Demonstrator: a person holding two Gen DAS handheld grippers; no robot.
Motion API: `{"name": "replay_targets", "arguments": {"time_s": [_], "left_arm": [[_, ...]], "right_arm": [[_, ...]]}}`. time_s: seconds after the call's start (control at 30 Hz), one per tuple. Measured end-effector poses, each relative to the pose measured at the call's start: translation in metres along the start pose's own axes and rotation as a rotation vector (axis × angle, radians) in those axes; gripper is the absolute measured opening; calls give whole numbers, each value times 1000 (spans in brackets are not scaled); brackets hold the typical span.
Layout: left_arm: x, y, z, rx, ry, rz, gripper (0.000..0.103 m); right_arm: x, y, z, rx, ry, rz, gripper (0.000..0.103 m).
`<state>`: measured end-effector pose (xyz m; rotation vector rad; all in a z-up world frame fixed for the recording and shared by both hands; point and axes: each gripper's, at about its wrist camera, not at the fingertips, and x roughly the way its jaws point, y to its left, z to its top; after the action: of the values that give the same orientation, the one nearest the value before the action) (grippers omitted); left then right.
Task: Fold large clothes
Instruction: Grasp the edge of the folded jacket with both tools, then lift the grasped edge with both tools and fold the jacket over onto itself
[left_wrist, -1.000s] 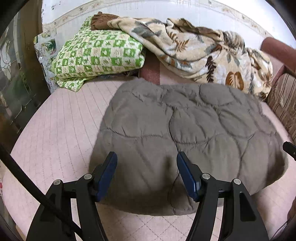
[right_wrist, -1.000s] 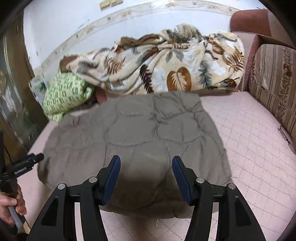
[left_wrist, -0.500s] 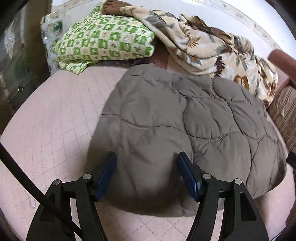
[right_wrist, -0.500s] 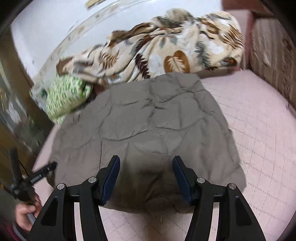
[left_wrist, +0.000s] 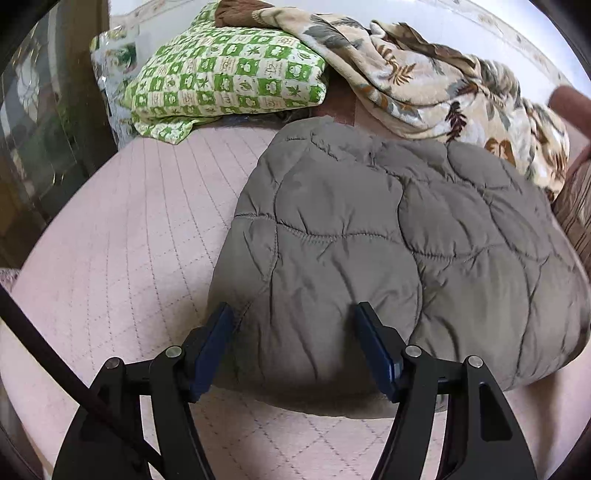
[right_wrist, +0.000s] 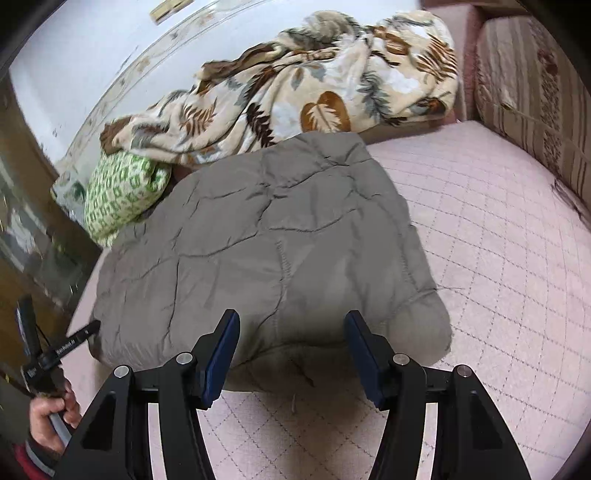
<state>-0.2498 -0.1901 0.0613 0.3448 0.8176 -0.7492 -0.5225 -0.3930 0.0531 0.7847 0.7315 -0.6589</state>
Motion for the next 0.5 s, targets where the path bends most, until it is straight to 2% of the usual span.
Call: {"name": "replay_targets", "arguments": {"time_s": [0.2,0.5], "left_arm": [[1,-5,-3,57,-18,35,69],[1,-13,-4,96,-32,68,70]], "right_arm": [[26,14,-2,-42,62,-19,63],[31,14,-4,-49,78,-25,66]]}}
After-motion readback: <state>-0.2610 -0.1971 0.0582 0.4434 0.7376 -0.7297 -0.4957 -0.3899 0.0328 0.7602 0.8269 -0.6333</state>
